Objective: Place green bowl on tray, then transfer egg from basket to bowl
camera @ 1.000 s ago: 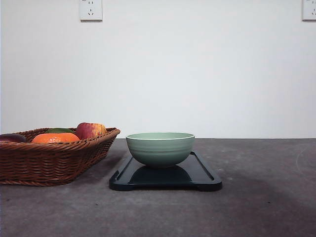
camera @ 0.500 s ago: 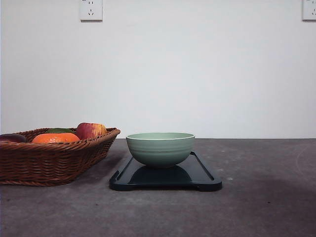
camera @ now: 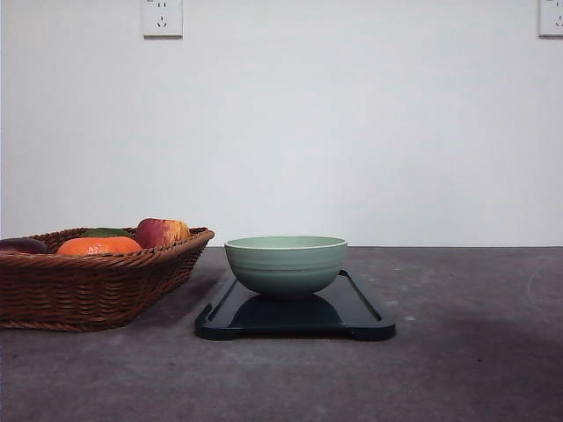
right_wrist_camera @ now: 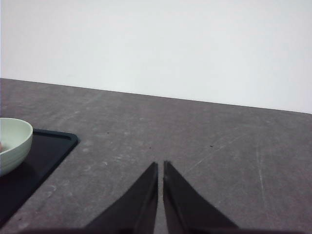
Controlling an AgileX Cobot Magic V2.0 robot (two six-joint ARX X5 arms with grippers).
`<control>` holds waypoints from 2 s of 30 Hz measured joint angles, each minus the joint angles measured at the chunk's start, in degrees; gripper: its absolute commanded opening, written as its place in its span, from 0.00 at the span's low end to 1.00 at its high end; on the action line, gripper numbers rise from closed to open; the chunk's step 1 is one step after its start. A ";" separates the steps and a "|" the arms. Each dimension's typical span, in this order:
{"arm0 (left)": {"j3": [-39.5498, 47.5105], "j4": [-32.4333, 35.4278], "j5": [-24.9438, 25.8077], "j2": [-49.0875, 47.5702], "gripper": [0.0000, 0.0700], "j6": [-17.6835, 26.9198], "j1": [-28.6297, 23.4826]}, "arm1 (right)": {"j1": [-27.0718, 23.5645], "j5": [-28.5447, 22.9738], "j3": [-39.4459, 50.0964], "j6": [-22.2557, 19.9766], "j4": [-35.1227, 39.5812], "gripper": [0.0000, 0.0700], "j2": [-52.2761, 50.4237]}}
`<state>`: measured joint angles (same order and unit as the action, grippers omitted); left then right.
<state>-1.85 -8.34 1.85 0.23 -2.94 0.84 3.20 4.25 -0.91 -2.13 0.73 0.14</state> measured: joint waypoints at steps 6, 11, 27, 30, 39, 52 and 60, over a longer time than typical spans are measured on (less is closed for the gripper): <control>0.00 0.00 0.00 0.00 0.00 0.00 0.00 | 0.00 0.00 0.00 0.00 0.00 0.02 0.00; 0.00 0.00 0.00 0.00 0.00 0.00 0.00 | 0.00 0.00 0.00 0.00 0.00 0.02 0.00; 0.00 0.00 0.00 0.00 0.00 0.00 0.00 | 0.00 0.00 -0.01 0.00 0.00 0.02 0.00; 0.00 0.00 0.00 0.00 0.00 0.00 0.00 | 0.00 0.00 0.00 0.00 0.00 0.02 0.00; 0.00 0.00 0.00 0.00 0.00 0.00 0.00 | 0.00 0.00 -0.01 0.00 0.00 0.02 0.00; 0.00 0.00 0.00 0.00 0.00 0.00 0.00 | 0.00 0.00 -0.02 0.00 0.00 0.02 0.00; 0.00 0.00 0.00 0.00 0.00 0.00 0.00 | 0.00 0.00 0.00 0.00 0.00 0.02 0.00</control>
<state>-1.85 -8.34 1.85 0.23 -2.94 0.84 3.20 4.25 -0.91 -2.13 0.73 0.14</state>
